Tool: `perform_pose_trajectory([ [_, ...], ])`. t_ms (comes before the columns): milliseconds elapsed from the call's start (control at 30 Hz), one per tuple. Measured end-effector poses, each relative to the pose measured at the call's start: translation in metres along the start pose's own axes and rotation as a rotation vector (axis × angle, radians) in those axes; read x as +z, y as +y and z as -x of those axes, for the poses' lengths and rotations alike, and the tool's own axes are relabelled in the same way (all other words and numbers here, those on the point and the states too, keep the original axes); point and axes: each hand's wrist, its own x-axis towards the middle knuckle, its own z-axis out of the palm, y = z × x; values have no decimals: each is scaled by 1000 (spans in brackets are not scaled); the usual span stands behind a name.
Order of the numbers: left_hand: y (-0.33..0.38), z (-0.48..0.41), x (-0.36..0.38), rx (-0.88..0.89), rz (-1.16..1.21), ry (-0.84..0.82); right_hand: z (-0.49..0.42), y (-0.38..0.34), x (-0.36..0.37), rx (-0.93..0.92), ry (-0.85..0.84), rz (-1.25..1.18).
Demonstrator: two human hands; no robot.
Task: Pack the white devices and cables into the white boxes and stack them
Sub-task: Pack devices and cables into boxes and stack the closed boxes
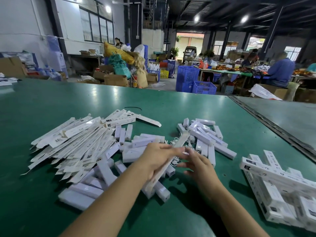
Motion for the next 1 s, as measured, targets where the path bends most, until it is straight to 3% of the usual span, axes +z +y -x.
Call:
perform_pose_trajectory([
  [100,-16,6,10,-15,124,-125,-1,-2,-2,46,-60,-113],
  [200,-28,8,14,0,150,-124,-2,-3,-5,67,-164,-92],
  [367,-35,13,17,0,308,-266,0,-2,-3,109,-254,-213],
  [833,-44,20,30,194,132,-219,9,-16,0,-56,62,-187],
  [1000,-43,24,23,176,211,-358,8,-22,-9,-12,163,-249],
])
